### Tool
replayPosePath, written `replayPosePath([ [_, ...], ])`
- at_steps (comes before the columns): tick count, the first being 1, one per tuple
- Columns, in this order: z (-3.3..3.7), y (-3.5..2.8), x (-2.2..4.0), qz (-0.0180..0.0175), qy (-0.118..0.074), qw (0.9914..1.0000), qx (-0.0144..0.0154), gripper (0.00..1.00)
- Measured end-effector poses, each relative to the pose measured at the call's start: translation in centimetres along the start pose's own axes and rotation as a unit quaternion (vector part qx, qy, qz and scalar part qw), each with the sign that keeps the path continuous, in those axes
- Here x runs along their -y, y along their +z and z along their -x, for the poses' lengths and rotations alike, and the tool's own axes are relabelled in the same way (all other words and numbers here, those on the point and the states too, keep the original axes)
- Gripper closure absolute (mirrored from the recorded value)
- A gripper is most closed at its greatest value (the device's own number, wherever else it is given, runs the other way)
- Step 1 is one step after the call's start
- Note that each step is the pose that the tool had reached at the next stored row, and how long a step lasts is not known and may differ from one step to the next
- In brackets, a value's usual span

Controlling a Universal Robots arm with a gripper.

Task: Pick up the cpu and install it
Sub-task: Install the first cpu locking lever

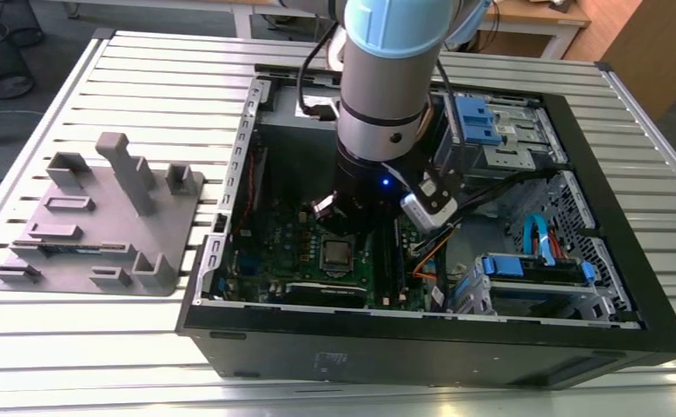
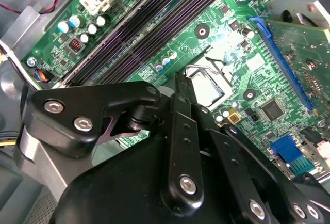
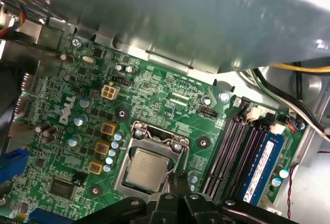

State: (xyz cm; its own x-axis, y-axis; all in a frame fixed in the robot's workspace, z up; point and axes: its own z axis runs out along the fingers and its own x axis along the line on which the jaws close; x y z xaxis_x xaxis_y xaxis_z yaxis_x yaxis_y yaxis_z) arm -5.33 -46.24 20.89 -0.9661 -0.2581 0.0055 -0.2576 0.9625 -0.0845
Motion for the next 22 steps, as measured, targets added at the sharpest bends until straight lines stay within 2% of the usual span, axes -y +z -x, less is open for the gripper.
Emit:
replayPosePath([
  [14,-0.23,0.75,0.83,-0.0006,0.016,0.99987,-0.0012,0.89],
  [22,-0.25,0.88,0.99,-0.0005,0.017,0.99985,-0.0012,0.89],
])
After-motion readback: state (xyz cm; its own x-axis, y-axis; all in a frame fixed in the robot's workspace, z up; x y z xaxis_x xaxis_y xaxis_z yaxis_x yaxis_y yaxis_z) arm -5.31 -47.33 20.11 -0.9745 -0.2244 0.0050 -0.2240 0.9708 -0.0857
